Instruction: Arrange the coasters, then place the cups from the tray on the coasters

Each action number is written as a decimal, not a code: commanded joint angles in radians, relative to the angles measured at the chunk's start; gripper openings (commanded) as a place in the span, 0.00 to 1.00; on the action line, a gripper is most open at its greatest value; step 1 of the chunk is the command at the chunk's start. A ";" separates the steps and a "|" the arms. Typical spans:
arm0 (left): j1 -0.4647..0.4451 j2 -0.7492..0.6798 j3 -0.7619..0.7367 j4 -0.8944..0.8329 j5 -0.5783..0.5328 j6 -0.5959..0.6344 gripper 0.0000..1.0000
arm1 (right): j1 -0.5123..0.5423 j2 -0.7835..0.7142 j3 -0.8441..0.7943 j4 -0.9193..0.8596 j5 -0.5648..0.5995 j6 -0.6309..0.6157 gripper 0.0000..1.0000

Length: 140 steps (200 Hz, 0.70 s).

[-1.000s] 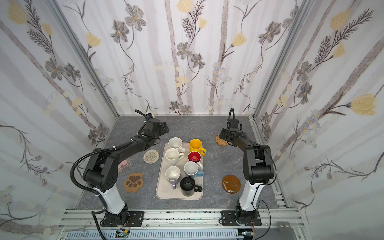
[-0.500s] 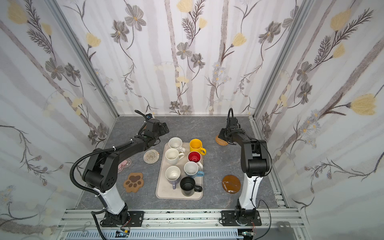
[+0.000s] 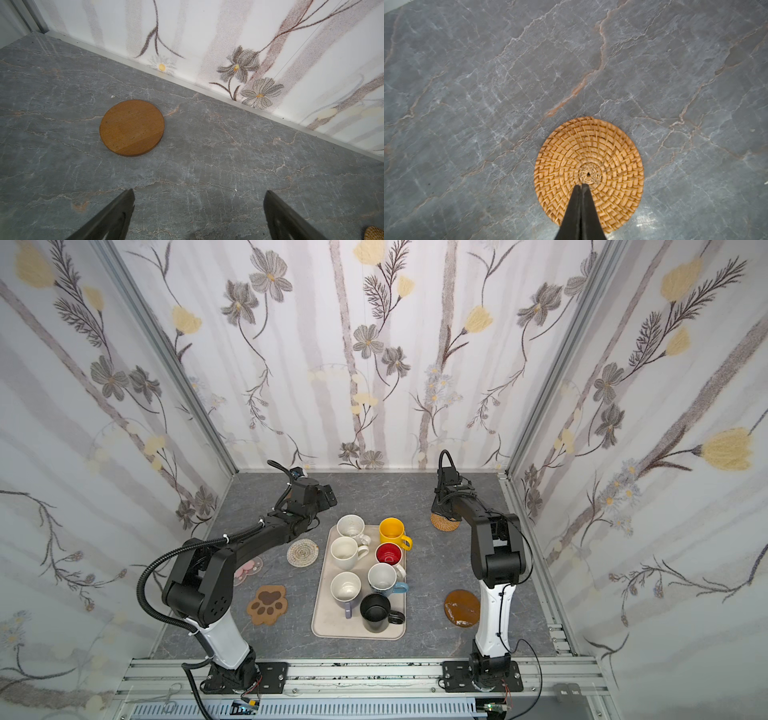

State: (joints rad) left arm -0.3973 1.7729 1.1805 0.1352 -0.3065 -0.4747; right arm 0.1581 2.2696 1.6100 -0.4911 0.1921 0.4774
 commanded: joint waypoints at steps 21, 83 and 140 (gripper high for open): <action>-0.003 -0.013 -0.006 0.012 -0.024 -0.007 1.00 | 0.032 0.062 0.104 -0.146 0.132 -0.034 0.00; -0.010 -0.020 -0.010 0.012 -0.029 0.005 1.00 | 0.050 0.122 0.202 -0.253 0.075 -0.065 0.00; -0.011 -0.009 -0.004 0.010 -0.017 0.009 1.00 | 0.043 0.146 0.224 -0.321 -0.057 -0.089 0.00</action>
State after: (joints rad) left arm -0.4068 1.7599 1.1728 0.1352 -0.3126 -0.4706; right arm 0.2089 2.3978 1.8160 -0.7696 0.2047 0.3988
